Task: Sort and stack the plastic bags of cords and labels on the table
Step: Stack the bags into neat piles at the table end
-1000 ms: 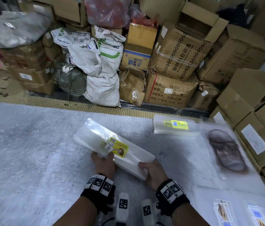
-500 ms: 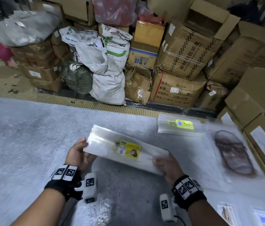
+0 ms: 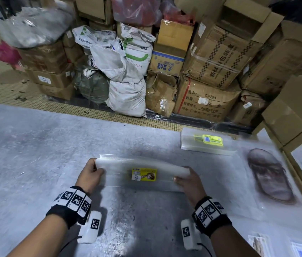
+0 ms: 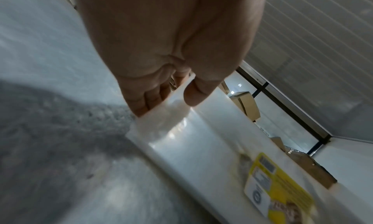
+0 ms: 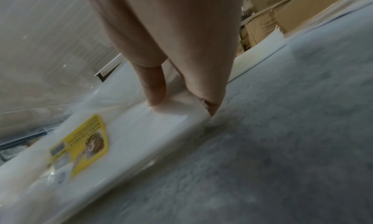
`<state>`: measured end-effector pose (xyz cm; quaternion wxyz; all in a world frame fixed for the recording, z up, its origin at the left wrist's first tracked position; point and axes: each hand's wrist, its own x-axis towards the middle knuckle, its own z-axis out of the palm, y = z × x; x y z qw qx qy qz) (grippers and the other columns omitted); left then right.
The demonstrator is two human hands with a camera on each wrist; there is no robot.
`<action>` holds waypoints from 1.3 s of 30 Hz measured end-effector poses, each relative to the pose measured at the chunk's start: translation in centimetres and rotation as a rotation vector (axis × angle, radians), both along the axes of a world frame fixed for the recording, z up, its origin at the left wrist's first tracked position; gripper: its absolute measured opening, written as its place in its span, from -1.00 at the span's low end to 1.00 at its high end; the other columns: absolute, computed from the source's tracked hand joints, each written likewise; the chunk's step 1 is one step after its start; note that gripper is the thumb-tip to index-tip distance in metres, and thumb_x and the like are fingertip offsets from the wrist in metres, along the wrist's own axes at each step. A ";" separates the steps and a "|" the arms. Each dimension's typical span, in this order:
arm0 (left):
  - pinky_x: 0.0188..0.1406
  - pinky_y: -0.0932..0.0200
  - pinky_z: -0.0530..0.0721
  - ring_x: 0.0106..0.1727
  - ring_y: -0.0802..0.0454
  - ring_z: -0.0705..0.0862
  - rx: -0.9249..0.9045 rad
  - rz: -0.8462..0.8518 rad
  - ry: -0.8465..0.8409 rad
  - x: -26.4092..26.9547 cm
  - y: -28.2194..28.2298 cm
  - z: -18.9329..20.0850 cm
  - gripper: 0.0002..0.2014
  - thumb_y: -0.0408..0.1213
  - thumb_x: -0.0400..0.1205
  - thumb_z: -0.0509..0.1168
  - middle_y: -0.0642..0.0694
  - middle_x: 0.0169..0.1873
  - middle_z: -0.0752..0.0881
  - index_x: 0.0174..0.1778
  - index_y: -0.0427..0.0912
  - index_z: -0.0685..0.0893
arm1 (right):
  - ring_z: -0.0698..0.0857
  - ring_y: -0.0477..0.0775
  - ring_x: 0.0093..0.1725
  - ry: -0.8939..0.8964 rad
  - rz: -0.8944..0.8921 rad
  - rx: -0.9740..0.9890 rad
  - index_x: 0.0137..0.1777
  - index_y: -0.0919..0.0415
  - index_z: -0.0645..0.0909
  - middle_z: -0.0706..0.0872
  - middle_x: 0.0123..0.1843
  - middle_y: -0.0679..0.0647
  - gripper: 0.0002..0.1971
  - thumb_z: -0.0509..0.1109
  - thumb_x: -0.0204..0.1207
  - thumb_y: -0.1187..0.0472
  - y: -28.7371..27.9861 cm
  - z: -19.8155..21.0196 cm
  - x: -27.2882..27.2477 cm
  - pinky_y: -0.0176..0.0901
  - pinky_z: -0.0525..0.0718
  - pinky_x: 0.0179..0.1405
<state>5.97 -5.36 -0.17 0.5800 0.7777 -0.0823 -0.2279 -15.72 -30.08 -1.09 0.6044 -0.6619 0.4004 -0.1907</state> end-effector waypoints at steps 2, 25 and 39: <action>-0.47 0.29 0.58 -0.32 -0.05 0.55 -0.062 0.053 -0.046 -0.7 -0.3 0.4 -0.75 -0.62 0.66 0.16 -0.17 -0.29 0.61 -0.08 -0.13 0.50 | 0.63 0.01 -0.09 -0.033 -0.035 0.055 -0.01 0.24 0.57 0.63 -0.06 0.15 -0.66 0.43 0.43 0.67 0.6 0.2 0.3 -0.37 0.67 -0.34; 0.12 -0.07 0.58 0.11 -0.12 0.62 -0.290 0.129 0.111 5.1 1.0 0.1 -0.66 -0.56 0.67 0.14 -0.23 0.13 0.67 0.22 -0.08 0.59 | 0.59 0.02 -0.23 -0.263 -0.411 0.007 0.05 0.29 0.60 0.66 -0.18 0.12 -0.78 0.25 0.62 0.58 8.1 1.3 7.7 -0.40 0.60 -0.33; -0.16 0.38 0.63 -0.06 0.14 0.62 -0.383 0.056 0.031 7.3 2.6 0.3 -0.59 -0.70 0.61 0.16 0.04 -0.05 0.68 0.17 -0.11 0.60 | 0.69 -0.40 -0.33 -0.299 -0.474 0.004 0.14 0.36 0.60 0.69 -0.15 0.08 -0.73 0.34 0.55 0.65 9.7 1.7 10.2 -0.56 0.61 -0.24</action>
